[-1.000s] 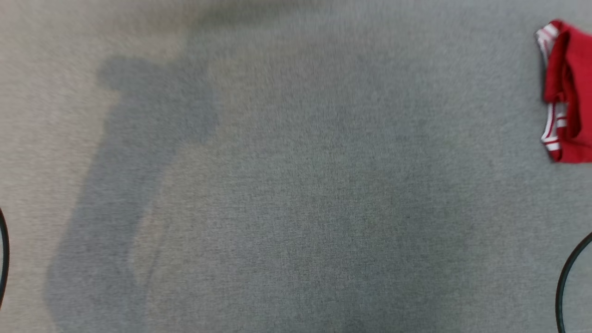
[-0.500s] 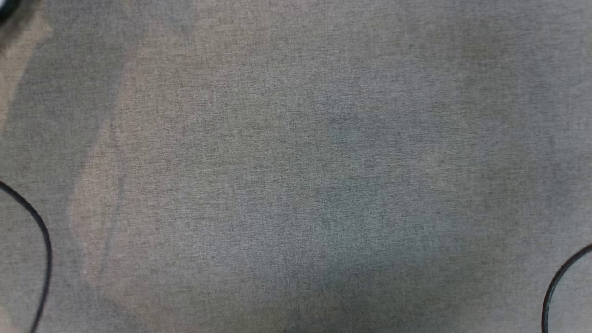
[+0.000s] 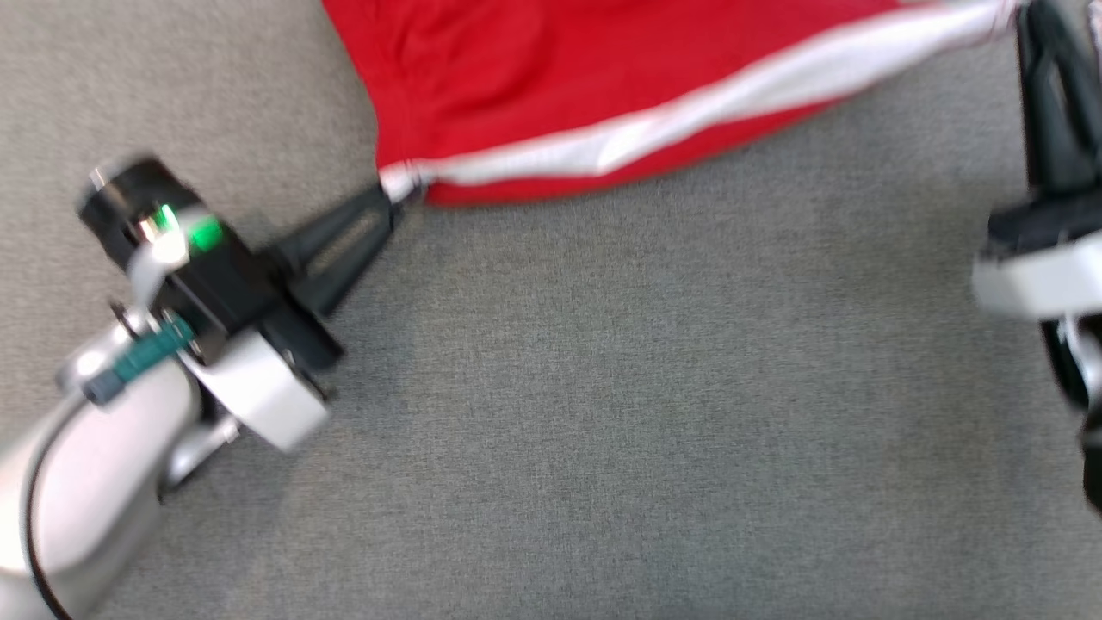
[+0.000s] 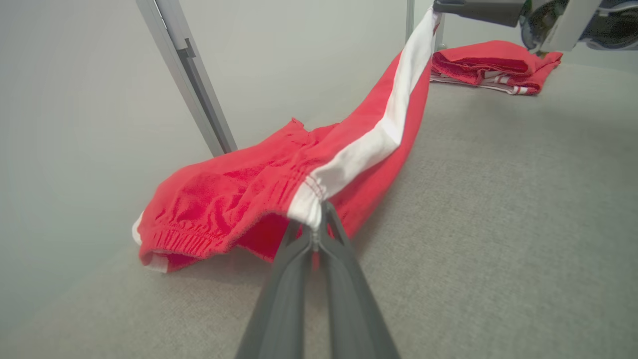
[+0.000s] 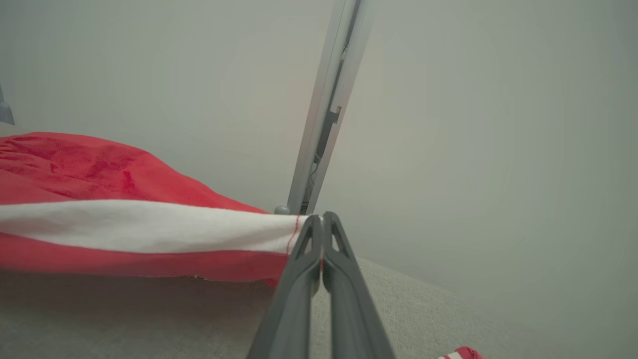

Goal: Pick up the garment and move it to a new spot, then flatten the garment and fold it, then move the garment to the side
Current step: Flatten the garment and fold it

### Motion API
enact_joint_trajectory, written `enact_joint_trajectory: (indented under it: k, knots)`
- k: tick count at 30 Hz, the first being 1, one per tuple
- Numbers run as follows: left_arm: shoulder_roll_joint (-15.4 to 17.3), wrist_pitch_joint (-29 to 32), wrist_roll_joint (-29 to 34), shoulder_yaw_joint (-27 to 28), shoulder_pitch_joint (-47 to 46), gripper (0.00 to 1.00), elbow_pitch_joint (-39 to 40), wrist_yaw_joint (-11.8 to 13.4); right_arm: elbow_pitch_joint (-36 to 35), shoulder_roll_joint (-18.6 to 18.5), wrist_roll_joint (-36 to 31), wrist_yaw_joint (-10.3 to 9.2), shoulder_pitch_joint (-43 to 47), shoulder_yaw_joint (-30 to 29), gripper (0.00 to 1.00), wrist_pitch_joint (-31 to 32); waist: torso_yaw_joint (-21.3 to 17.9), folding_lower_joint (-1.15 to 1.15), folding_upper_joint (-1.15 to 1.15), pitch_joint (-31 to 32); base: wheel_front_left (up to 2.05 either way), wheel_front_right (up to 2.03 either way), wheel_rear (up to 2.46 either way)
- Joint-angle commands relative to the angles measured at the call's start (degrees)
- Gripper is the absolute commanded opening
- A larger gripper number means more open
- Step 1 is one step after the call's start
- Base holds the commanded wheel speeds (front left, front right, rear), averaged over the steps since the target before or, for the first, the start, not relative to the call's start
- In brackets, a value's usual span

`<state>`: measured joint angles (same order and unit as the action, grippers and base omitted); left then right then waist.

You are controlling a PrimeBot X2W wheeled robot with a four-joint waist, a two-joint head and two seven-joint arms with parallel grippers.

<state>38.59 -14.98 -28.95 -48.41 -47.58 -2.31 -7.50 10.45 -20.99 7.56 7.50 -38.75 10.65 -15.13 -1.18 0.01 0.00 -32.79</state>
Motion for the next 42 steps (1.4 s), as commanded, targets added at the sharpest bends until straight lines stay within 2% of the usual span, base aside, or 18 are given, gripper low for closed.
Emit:
enact_joint_trajectory:
  k: [1, 12, 19, 23, 30, 37, 42]
  knots:
    - [-0.9, -0.3, 0.6, 1.1, 4.9, 0.00, 0.7, 0.0, -2.5, -0.1, 0.6, -0.01, 5.6, -0.9, 0.00, 0.0, 0.4, -0.01, 0.00, 4.6, 0.00, 0.00, 0.00]
    - [-5.5, -0.3, 3.5, 6.2, 26.9, 0.00, 2.1, 0.0, -12.1, 2.8, 0.1, -0.01, 28.3, -5.0, 0.00, 0.0, -1.4, -0.01, 0.00, 15.7, 0.00, 0.00, 0.00]
    - [-7.7, -0.3, 3.5, 9.7, 36.6, 0.00, 4.5, 0.0, -15.9, 3.9, -0.9, -0.01, 38.7, -8.6, 0.00, 0.0, -1.1, -0.01, 0.00, 18.9, 0.00, 0.00, 0.00]
    - [-8.2, -0.3, 2.7, 10.6, 39.3, 0.00, 7.0, 0.0, -16.3, 4.0, -1.0, -0.01, 41.0, -10.6, 0.00, 0.0, -0.9, -0.01, 0.00, 19.2, 0.00, 0.00, 0.00]
    - [-10.0, -0.3, -3.5, 8.6, 34.6, 0.00, 7.2, 0.0, -7.3, 3.7, -3.3, -0.02, 30.8, -10.9, 0.00, 0.0, 1.1, -0.01, 0.00, 17.0, 0.00, 0.00, 0.00]
    - [-13.7, -0.3, -13.5, 4.0, 25.1, 0.00, 3.0, 0.0, 6.4, 2.5, -4.5, -0.02, 12.5, -8.2, 0.00, 0.0, 5.1, -0.01, 0.00, 12.0, 0.00, 0.00, 0.00]
    - [-16.7, -0.3, -20.3, 3.6, 19.8, 0.00, 0.7, 0.0, 16.4, 0.8, -5.6, -0.01, -0.5, -3.4, 0.00, 0.0, 8.3, -0.01, 0.00, 7.7, 0.00, 0.00, 0.00]
